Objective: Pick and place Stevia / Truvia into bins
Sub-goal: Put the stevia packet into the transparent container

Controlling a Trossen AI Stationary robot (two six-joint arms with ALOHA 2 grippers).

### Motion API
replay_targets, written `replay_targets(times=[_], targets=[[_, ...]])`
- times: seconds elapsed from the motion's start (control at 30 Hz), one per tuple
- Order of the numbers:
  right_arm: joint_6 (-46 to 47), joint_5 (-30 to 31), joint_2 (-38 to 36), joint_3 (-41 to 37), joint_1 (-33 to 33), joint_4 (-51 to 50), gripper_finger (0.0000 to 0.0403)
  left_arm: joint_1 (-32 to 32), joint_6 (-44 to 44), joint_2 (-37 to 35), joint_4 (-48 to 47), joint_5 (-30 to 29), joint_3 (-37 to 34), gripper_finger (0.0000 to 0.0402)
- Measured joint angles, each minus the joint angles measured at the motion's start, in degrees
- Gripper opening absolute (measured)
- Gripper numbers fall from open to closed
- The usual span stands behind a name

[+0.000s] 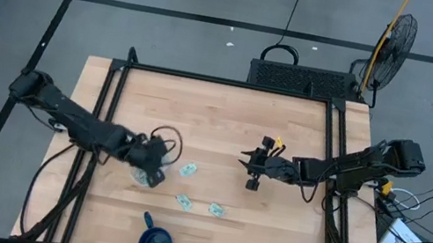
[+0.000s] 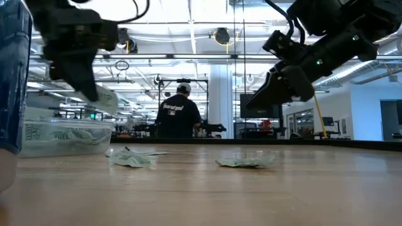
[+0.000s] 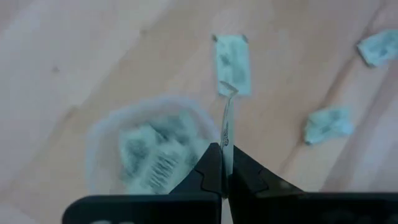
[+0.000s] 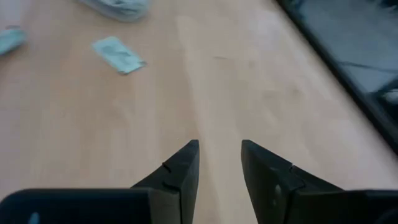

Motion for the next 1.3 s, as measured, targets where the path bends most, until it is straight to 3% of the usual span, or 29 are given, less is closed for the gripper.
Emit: replay_targets(times=[0.2,0.33,0.6,0.93,1.3], targets=[[1.4,-10.5,0.0,-0.1,0.0,1.1,0.0111,-6.9,-9.4,2.4,-1.9,-2.7,0.0,0.0012],[1.6,-17.0,0.0,-0.1,0.7,4.1,0.0116,-7.9,-12.1,4.8,-5.8,-5.4,0.0,0.0010],[-5.2,-17.3,2.3,-0.1,6.5,13.0,0.0134,-4.6,-12.3,6.6,-9.4,-7.3,0.1,0.0027],[-4.8,-17.6,14.6,0.3,8.4,22.3,0.0171,-1.5,-9.1,6.7,-10.0,-7.7,0.1,0.0075],[-4.7,-28.1,23.5,3.0,10.7,25.1,0.0188,1.3,-8.8,6.6,-9.5,-8.8,0.1,0.0102]])
